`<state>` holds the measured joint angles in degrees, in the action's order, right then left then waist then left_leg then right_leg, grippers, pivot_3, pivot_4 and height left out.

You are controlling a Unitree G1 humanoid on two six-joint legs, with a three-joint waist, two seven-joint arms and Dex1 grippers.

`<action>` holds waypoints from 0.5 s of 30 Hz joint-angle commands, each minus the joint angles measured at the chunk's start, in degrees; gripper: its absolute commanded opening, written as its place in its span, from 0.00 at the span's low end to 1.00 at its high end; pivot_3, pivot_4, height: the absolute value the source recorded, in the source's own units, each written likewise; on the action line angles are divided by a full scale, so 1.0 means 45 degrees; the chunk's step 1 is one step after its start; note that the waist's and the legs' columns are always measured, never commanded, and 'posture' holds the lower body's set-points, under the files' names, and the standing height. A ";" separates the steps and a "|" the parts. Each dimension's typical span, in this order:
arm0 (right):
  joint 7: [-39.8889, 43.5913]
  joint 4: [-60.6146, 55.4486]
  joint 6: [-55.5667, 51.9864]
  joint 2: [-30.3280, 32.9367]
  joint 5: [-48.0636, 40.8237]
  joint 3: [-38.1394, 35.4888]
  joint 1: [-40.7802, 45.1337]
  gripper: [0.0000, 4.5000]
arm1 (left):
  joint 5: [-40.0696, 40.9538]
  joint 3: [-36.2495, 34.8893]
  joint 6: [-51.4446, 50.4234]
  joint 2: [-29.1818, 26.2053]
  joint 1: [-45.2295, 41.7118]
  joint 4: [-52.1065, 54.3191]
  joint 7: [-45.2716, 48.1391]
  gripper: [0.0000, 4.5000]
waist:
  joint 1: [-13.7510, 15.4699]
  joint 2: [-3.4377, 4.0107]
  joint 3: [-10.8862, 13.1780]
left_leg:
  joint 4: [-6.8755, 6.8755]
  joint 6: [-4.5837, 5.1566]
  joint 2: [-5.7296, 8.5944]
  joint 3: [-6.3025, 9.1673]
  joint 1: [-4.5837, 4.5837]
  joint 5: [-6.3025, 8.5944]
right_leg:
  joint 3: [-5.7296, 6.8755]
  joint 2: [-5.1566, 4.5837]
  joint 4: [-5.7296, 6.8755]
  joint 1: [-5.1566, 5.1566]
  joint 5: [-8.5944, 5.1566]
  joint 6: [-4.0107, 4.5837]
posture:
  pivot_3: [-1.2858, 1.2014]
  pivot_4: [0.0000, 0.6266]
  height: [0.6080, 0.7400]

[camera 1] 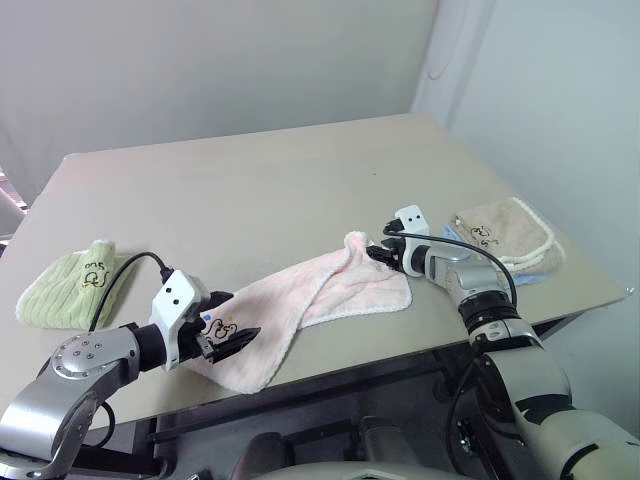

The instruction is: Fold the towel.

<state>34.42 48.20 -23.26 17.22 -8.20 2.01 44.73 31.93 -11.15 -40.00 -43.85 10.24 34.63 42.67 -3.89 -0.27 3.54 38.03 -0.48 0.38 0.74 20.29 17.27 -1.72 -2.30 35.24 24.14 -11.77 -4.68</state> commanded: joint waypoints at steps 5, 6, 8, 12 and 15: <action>0.0420 0.1831 0.0964 -0.0191 0.0843 0.0365 0.1018 0.60 | 0.0772 -0.0560 -0.1100 -0.0253 -0.0447 0.1283 -0.0653 1.00 | -0.0069 -0.0005 -0.0004 | 0.0001 0.0000 0.0002 -0.0006 -0.0018 0.0000 | -0.0021 0.0000 0.0006 -0.0011 0.0005 0.0001 | 0.52 0.00 1.00; 0.0532 0.1948 0.0956 -0.0234 0.0957 0.0464 0.1087 0.60 | 0.0875 -0.0643 -0.1199 -0.0281 -0.0393 0.1413 -0.0710 1.00 | -0.0074 -0.0007 -0.0005 | 0.0002 0.0000 0.0002 -0.0006 -0.0027 0.0000 | -0.0021 0.0001 0.0007 -0.0019 0.0004 0.0001 | 0.52 0.00 1.00; 0.0744 0.2149 0.0809 -0.0302 0.1082 0.0559 0.1230 0.60 | 0.1032 -0.0789 -0.1362 -0.0335 -0.0324 0.1584 -0.0769 1.00 | -0.0076 -0.0007 -0.0005 | 0.0002 0.0000 0.0001 -0.0005 -0.0054 0.0000 | -0.0023 0.0006 0.0009 -0.0040 0.0001 -0.0001 | 0.52 0.00 1.00; 0.0904 0.2754 0.0153 -0.0424 0.1733 0.1085 0.1592 0.60 | 0.1121 -0.0942 -0.1551 -0.0586 -0.0171 0.1713 -0.0777 1.00 | -0.0110 -0.0004 -0.0003 | -0.0004 -0.0002 -0.0013 -0.0002 -0.0115 0.0001 | -0.0023 0.0028 0.0004 -0.0099 -0.0005 0.0002 | 0.52 0.00 1.00; 0.0634 0.3119 0.0376 -0.0563 0.1911 0.0993 0.1680 0.51 | 0.1124 -0.0951 -0.1531 -0.0603 -0.0227 0.1631 -0.0890 1.00 | -0.0150 -0.0008 -0.0006 | -0.0021 -0.0003 -0.0035 0.0019 -0.0197 0.0003 | -0.0028 0.0063 -0.0022 -0.0179 -0.0010 0.0006 | 0.52 0.00 1.00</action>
<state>37.64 59.98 -20.96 15.60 -0.83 5.65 52.45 36.75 -13.77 -47.11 -45.98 9.66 40.30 39.13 -4.56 -0.31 3.51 37.94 -0.49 0.19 0.99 19.40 17.29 -1.84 -1.97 35.14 23.31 -11.81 -4.64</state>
